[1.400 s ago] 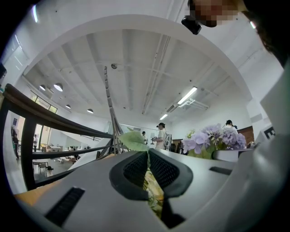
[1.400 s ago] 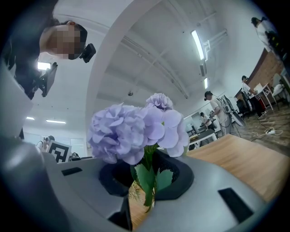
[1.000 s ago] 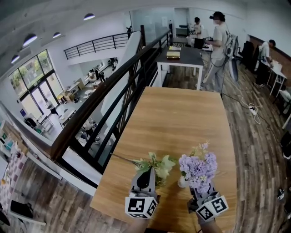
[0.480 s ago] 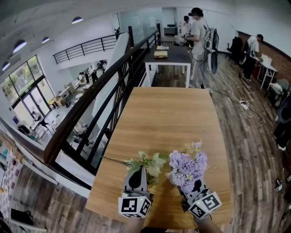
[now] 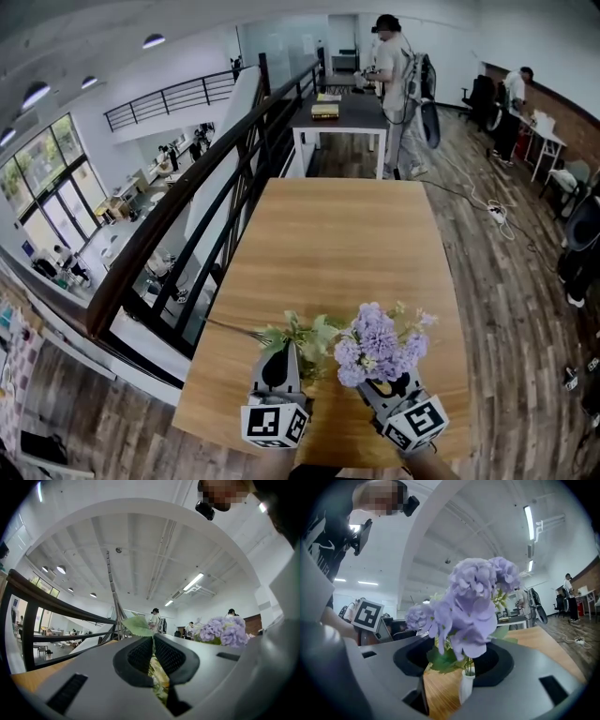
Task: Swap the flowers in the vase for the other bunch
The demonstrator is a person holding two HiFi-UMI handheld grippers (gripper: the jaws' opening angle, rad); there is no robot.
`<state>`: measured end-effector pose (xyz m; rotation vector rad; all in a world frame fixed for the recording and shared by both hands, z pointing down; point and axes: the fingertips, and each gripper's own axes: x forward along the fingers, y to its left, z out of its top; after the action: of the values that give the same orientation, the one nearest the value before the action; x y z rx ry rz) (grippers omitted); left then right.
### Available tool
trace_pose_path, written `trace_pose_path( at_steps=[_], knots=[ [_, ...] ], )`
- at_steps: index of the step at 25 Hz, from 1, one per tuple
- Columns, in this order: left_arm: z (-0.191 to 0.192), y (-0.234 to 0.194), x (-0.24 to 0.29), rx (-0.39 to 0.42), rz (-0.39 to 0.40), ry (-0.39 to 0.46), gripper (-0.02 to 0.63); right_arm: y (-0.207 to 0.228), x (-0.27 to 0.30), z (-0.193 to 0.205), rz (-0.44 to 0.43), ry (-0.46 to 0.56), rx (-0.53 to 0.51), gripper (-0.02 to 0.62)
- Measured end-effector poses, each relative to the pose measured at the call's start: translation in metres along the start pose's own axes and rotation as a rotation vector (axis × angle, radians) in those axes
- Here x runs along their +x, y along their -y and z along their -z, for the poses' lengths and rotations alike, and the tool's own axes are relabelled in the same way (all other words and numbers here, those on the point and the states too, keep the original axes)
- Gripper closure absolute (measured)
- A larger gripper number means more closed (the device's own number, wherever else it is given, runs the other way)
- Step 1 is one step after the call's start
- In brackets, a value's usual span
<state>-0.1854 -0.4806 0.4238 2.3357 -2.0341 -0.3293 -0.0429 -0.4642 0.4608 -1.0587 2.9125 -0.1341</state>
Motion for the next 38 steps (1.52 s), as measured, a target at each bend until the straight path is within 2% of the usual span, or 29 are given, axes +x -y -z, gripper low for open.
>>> trace_pose_path(
  at_steps=[12,38],
  knots=[
    [-0.002,0.002,-0.012,-0.006,-0.003,0.000,0.594,-0.009,-0.006,0.011,-0.010,-0.057,-0.017,0.373],
    [-0.009,-0.020,-0.032,-0.032,-0.032,0.022,0.594,-0.027,-0.010,0.026,0.026,-0.106,-0.009,0.350]
  ],
)
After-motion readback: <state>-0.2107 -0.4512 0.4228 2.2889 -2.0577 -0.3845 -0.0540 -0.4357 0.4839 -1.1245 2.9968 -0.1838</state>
